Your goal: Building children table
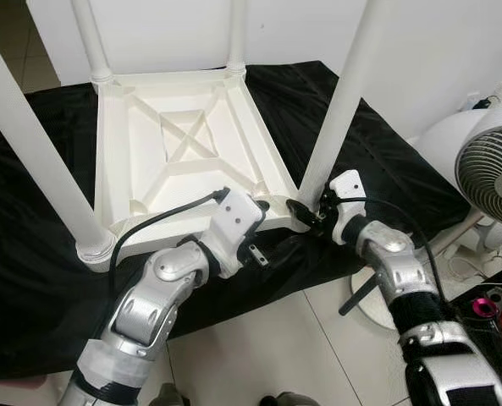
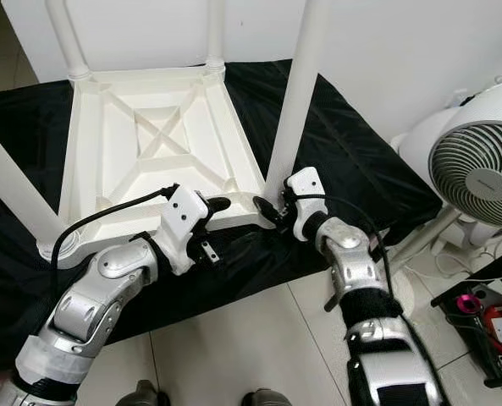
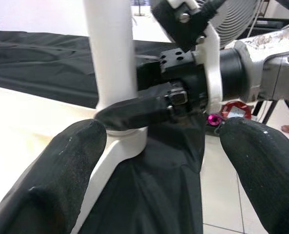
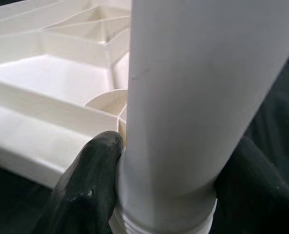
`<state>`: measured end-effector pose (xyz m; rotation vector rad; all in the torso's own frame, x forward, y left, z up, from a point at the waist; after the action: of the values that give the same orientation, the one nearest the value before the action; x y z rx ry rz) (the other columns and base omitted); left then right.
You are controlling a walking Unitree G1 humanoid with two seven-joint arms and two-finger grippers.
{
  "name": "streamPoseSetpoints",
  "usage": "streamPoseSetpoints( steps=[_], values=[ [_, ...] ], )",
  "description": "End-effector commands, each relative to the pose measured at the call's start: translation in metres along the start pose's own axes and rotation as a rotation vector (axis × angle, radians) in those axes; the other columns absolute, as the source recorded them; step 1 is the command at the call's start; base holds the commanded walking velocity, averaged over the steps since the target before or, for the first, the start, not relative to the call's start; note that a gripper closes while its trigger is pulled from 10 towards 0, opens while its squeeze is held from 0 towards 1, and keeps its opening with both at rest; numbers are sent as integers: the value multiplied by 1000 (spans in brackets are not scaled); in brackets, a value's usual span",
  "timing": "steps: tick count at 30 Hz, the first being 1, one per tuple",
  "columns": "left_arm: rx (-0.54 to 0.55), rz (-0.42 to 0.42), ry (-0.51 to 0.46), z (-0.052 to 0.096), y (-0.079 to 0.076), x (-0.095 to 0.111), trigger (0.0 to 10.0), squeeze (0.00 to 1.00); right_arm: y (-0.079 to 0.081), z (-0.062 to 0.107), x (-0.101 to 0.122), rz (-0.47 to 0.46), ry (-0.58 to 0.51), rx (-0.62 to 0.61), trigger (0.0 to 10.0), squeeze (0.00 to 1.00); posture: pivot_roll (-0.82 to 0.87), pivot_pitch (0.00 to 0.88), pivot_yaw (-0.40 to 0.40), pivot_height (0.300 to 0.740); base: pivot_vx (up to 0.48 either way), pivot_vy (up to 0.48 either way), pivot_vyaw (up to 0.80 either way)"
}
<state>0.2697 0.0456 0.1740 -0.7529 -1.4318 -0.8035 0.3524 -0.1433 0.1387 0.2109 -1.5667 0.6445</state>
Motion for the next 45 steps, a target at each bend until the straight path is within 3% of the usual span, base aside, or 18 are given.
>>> streamPoseSetpoints(
  steps=[1,4,6,8,11,14,20,21,22,23,27,28,31,32,37,40,45],
  values=[
    [-21,-3,-1,-2,-3,1,10000,0,4,1,-6,-63,28,-38,10000,0,-67,55,-30,740,0,0,0],
    [-26,-2,-7,-3,-4,2,10000,0,20,-4,-2,-149,40,-184,10000,0,-69,54,-29,740,0,0,0],
    [-26,-2,-8,-3,-4,2,10000,0,22,-4,-2,-163,43,-215,10000,0,-69,54,-29,740,0,0,0],
    [-31,-2,-8,-4,-4,2,10000,0,30,-4,-3,-214,57,-388,10000,0,-75,53,-24,740,0,0,0],
    [-36,-3,-8,-5,-4,3,10000,0,43,-6,-3,-252,67,-477,10000,0,-76,53,-21,740,0,0,0],
    [-37,-5,-10,-6,-4,3,10000,0,58,-13,5,-259,48,-450,10000,0,-75,52,-22,740,0,0,0],
    [-39,-5,-14,-6,-3,4,10000,0,53,-10,12,-241,35,-452,10000,0,-75,53,-25,740,0,0,0],
    [-38,-5,-14,-6,-4,4,10000,0,50,-8,13,-254,23,-459,10000,851,-73,52,-27,740,0,0,0],
    [-38,-5,-14,-6,-4,4,10000,0,50,-8,13,-254,23,-459,10000,851,-73,52,-27,740,0,0,0],
    [-37,-5,-15,-5,-4,4,10000,0,51,-8,14,-270,12,-449,10000,1000,-73,52,-27,740,0,0,0],
    [-34,-3,-17,-6,-4,5,10000,0,50,-7,17,-288,-9,-448,10000,1000,-72,52,-29,740,0,0,0],
    [-33,-2,-18,-6,-4,5,10000,0,50,-5,17,-306,-36,-376,10000,722,-72,54,-30,740,0,0,0],
    [-33,-2,-18,-6,-4,5,10000,0,51,-4,17,-314,-51,-322,10000,722,-72,54,-30,740,0,0,0],
    [-32,-2,-18,-6,-4,5,10000,0,48,0,15,-277,-57,-274,10000,0,-74,56,-30,740,0,0,0],
    [-30,-3,-20,-6,-3,5,10000,0,34,12,8,-166,-65,-151,10000,0,-78,55,-29,740,0,0,0],
    [-32,-3,-22,-7,-3,6,10000,0,14,21,3,-54,-62,-76,10000,0,-80,54,-26,740,0,0,0],
    [-37,-6,-22,-7,-3,6,10000,0,-9,21,6,19,-64,-32,10000,0,-81,54,-19,740,0,0,0]
  ],
)
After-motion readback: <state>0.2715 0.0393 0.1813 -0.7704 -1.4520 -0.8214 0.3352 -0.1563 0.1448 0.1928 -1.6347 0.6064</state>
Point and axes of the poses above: a point about 5 cm out from each wrist's last joint towards the gripper, its own z axis pointing back from the gripper into the wrist, its own x axis along the axis of the wrist's last joint, y = z × x, the point moved 1 cm from there along -z, pointing out of the wrist towards the gripper, and after that the axes turned 7 degrees about z, right-handed, at the moved point
